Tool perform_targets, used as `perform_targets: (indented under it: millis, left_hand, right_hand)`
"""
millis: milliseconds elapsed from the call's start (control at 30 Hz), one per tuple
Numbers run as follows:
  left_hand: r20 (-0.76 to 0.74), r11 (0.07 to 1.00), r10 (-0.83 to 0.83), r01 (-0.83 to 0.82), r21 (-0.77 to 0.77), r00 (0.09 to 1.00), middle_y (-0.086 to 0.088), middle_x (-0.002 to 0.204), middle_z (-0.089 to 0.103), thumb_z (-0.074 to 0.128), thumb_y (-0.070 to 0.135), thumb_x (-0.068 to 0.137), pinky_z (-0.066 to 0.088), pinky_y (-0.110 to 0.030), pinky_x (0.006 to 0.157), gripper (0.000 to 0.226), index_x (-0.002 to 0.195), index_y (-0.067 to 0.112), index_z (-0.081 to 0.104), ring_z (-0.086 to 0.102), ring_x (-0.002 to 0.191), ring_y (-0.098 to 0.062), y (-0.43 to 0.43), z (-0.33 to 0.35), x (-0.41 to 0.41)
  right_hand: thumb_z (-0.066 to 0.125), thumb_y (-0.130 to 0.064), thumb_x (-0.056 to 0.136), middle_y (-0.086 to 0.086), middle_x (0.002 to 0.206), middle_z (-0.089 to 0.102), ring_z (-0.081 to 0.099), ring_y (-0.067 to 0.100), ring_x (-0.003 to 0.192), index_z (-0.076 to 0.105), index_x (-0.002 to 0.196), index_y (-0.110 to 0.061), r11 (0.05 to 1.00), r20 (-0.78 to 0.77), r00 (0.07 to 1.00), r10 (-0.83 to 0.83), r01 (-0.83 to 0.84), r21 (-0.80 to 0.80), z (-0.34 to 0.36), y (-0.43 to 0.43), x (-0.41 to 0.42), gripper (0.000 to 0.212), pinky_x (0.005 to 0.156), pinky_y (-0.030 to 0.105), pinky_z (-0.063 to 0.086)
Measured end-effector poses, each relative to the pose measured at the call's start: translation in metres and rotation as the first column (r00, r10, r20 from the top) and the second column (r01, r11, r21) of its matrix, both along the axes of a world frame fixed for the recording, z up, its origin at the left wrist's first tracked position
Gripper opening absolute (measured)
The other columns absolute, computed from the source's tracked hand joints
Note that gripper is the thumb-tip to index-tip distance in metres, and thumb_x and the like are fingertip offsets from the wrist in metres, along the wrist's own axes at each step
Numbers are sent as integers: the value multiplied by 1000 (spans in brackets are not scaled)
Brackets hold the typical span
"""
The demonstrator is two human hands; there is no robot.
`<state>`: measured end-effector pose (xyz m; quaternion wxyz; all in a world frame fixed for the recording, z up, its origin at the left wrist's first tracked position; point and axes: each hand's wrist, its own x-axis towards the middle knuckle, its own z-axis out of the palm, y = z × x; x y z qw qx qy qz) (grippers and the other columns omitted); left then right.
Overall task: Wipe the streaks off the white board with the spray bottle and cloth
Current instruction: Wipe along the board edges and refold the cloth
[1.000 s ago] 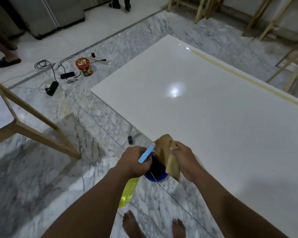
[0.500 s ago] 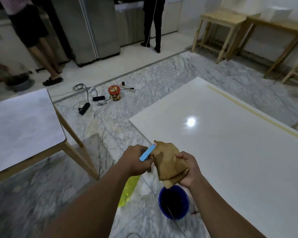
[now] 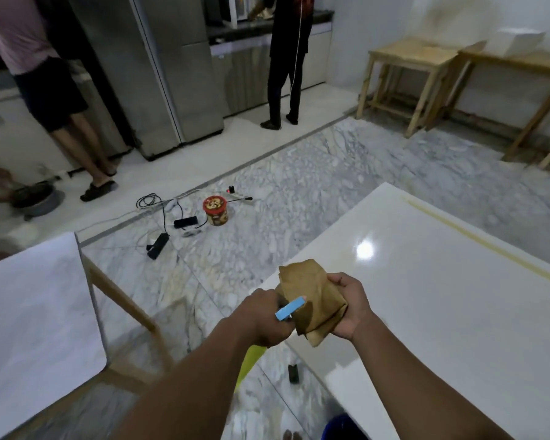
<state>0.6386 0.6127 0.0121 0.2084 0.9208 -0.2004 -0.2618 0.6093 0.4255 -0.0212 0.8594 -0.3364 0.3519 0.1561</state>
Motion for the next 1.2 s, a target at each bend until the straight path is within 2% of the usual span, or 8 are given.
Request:
perform_targets:
  millis: [200,333,600,667,767,1000,1100,1200]
  left_hand:
    - [-19,990,63,-65,-126,998,-22,79,71,60,29,84,62,-50,69,25,79,5,60,72,71,-39,-20,16,98]
    - [7,982,36,-34,-183,999,-9,64,64,62,25,87,58,-34,58,23,71,9,59,72,64,-32,-47,17,160]
    - [-16,955,-178,169,-243,984,-13,63,63,59,35,82,57,-39,58,28,62,19,49,66,57,-31,-131,-35,314]
    - [-22,939,-227,213,-269,974,-5,58,54,58,34,82,45,-31,54,30,60,21,44,55,53,-23,-157,-57,359]
    - [-30,908,-282,256,-333,959,1,55,45,57,34,82,36,-27,51,33,59,20,39,43,50,-18,-192,-84,414]
    - [49,877,-326,322,-357,944,3,56,44,62,27,90,34,-28,52,41,58,22,36,42,54,-20,-231,-135,490]
    - [20,861,-369,350,-369,929,3,55,44,64,27,87,36,-29,54,40,58,24,37,41,53,-21,-231,-154,504]
    - [-53,859,-393,345,-379,918,1,56,47,62,28,84,37,-29,53,36,57,24,40,42,53,-20,-227,-170,509]
  right_hand:
    - [47,-33,92,23,97,73,65,37,93,69,108,2,996,-51,997,-53,49,-74,16,-40,73,45,91,46,50]
    - [51,-25,89,23,107,72,65,39,101,66,118,3,983,-74,992,-106,94,-156,22,-81,118,43,95,47,52]
    - [58,-1,68,41,110,63,65,50,100,62,101,16,878,-129,957,-261,180,-443,-3,-187,262,38,99,63,48]
    - [55,5,75,28,96,63,64,42,88,61,100,15,753,-187,934,-305,116,-648,-10,-213,313,28,88,51,55]
    - [48,-8,98,19,124,57,60,36,108,36,142,5,462,-287,855,-432,-63,-884,-29,-254,382,48,82,41,52]
    - [44,-2,92,14,135,48,44,40,123,32,146,-24,-255,-408,847,-341,-501,-827,-88,-299,462,60,90,48,45]
    - [52,-19,90,15,148,37,26,42,138,48,140,-20,-351,-699,669,-252,-737,-578,-127,-297,466,50,103,52,38]
    - [54,-31,90,5,155,23,12,38,143,61,124,-20,-370,-758,584,-290,-799,-473,-152,-291,453,37,99,48,37]
